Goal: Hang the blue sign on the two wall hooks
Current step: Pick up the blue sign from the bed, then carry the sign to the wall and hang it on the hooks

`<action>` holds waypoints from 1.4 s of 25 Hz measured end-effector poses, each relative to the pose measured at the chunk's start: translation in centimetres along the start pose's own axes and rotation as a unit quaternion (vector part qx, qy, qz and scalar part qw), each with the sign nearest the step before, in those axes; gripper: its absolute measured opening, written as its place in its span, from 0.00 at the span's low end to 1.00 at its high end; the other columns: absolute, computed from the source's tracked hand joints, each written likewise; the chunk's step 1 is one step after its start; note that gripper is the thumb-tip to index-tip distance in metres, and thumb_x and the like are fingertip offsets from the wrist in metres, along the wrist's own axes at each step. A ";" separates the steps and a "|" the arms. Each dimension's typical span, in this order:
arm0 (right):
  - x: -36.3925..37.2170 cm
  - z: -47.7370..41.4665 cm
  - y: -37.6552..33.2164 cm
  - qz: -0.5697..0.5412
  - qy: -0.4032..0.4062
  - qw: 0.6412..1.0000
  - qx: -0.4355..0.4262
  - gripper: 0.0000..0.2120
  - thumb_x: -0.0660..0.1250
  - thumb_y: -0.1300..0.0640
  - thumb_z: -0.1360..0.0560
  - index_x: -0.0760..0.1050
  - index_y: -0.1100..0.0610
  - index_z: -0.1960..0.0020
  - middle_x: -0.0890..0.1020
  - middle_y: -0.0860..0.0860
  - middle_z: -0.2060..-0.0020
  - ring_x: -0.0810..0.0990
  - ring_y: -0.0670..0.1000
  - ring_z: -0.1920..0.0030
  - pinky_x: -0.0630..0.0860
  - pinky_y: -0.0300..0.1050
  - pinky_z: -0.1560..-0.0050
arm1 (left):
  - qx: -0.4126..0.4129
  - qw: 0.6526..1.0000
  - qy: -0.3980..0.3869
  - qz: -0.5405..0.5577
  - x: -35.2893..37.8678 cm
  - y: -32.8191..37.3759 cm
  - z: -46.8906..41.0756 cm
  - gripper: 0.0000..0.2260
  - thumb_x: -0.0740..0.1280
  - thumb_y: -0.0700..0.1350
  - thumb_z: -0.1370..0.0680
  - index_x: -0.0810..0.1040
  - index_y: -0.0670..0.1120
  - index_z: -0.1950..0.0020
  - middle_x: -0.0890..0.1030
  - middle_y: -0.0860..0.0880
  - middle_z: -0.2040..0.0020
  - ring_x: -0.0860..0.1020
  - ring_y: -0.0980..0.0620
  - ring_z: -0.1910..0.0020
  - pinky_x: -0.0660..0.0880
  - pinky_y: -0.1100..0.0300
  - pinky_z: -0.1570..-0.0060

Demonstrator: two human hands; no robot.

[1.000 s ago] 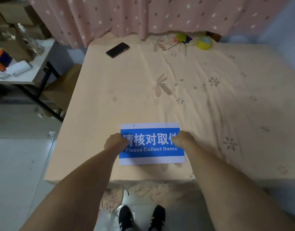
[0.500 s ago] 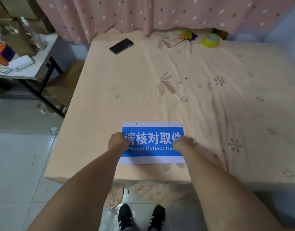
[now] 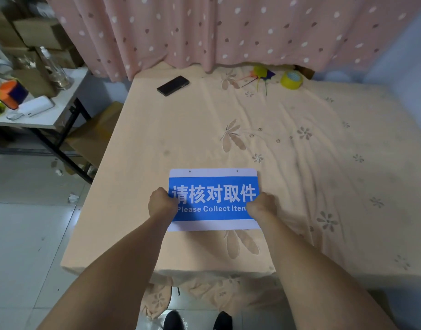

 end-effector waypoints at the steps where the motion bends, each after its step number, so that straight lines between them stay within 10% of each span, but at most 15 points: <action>1: -1.2 0.2 -1.0 -0.010 0.017 1.000 -0.009 0.13 0.67 0.58 0.27 0.74 0.58 0.43 0.74 0.55 0.44 0.80 0.59 0.52 0.79 0.51 0.54 | 0.011 1.000 0.016 0.014 -1.3 1.2 0.0 0.06 0.67 0.40 0.25 0.74 0.39 0.50 0.78 0.44 0.55 0.75 0.43 0.59 0.69 0.53 0.64; 20: -34.6 17.3 -21.0 -0.206 0.334 0.880 -0.267 0.16 0.71 0.57 0.26 0.72 0.57 0.40 0.76 0.54 0.40 0.79 0.59 0.48 0.76 0.50 0.54 | 0.275 0.882 0.229 0.306 -36.3 26.4 10.4 0.08 0.73 0.41 0.25 0.76 0.43 0.49 0.79 0.48 0.55 0.78 0.49 0.56 0.72 0.58 0.63; 35: -39.9 21.8 -22.1 -0.235 0.378 0.843 -0.302 0.17 0.72 0.56 0.26 0.71 0.55 0.40 0.76 0.52 0.43 0.80 0.55 0.51 0.76 0.45 0.60 | 0.310 0.854 0.251 0.336 -40.9 29.1 13.6 0.08 0.73 0.43 0.23 0.75 0.45 0.49 0.79 0.49 0.51 0.80 0.49 0.52 0.81 0.51 0.51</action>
Point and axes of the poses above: each hand's wrist, its own z-axis away from the middle knuckle, its own x-axis out of the palm, y = z × x, the point moved 3 cm from there along -z, towards the middle knuckle
